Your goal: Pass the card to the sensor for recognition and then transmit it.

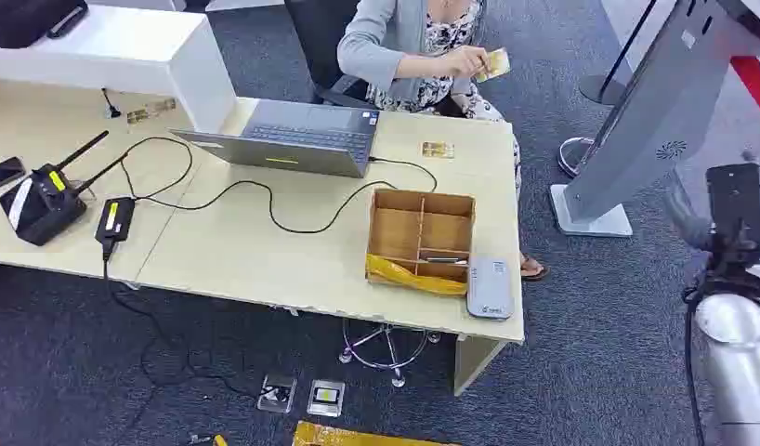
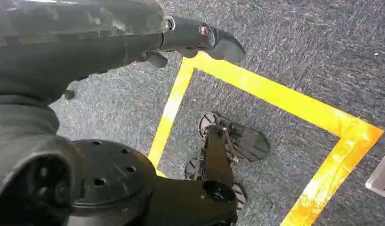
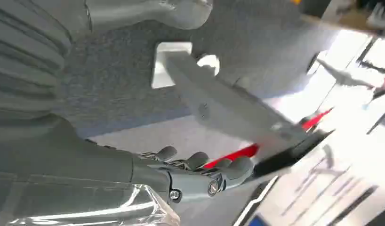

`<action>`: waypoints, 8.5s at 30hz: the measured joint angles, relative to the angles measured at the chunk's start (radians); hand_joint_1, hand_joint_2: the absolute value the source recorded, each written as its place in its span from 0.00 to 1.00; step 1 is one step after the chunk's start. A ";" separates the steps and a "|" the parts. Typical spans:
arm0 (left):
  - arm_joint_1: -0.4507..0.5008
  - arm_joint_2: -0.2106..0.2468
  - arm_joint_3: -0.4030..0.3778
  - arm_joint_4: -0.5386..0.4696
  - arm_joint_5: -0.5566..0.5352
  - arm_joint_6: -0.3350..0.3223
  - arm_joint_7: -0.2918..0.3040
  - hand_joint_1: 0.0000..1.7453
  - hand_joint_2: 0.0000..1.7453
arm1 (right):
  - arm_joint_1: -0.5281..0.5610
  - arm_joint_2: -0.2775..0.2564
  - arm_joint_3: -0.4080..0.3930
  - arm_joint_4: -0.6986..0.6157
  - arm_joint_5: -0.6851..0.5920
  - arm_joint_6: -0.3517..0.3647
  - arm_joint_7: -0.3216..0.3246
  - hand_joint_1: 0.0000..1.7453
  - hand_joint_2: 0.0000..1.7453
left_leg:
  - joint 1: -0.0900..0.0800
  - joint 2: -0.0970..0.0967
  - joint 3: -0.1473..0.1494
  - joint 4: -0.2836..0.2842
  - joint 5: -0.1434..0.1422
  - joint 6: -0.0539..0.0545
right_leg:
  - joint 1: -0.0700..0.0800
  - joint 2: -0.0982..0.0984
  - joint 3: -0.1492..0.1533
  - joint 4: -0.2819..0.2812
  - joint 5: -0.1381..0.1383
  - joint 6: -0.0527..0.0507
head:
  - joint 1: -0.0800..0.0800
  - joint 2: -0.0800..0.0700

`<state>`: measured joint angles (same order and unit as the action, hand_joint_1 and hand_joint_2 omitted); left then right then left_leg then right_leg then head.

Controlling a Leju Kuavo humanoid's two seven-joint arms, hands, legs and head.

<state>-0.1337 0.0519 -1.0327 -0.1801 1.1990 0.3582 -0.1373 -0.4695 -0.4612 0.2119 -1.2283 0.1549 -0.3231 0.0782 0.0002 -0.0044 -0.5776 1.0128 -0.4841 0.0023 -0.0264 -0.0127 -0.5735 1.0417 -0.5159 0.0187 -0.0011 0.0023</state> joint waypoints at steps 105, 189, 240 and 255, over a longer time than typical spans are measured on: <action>0.014 0.018 -0.082 -0.003 -0.009 0.024 0.053 0.00 0.00 | -0.161 0.142 0.695 0.354 -0.119 -0.051 -0.113 1.00 1.00 | 0.001 0.002 0.016 0.001 0.001 -0.001 | 0.001 0.003 -0.003 -0.001 0.001 0.000 | 0.000 0.000; 0.014 0.020 -0.083 -0.006 -0.009 0.047 0.089 0.00 0.00 | -0.042 0.109 0.708 0.474 -0.065 -0.179 -0.099 1.00 1.00 | 0.001 0.003 0.018 0.001 0.001 -0.001 | 0.001 0.005 -0.001 -0.001 0.002 0.000 | 0.000 0.000; 0.012 0.024 -0.090 -0.008 -0.033 -0.037 0.010 0.00 0.00 | -0.398 0.330 0.794 0.619 0.151 -0.119 -0.094 1.00 1.00 | 0.003 0.002 0.016 0.001 0.003 -0.002 | 0.002 0.004 -0.002 -0.001 0.003 0.000 | 0.000 0.000; 0.010 0.024 -0.093 -0.008 -0.045 -0.049 0.009 0.00 0.00 | -0.404 0.338 0.793 0.645 0.170 -0.122 -0.074 1.00 1.00 | 0.003 0.002 0.016 0.001 0.003 -0.002 | 0.002 0.004 -0.002 -0.001 0.003 -0.001 | 0.000 0.000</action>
<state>-0.1233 0.0759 -1.1254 -0.1884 1.1543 0.3090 -0.1282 -0.8734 -0.1228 1.0052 -0.5833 0.3246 -0.4456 0.0038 0.0028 -0.0021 -0.5613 1.0139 -0.4812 0.0003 -0.0241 -0.0082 -0.5755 1.0406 -0.5130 0.0181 -0.0011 0.0023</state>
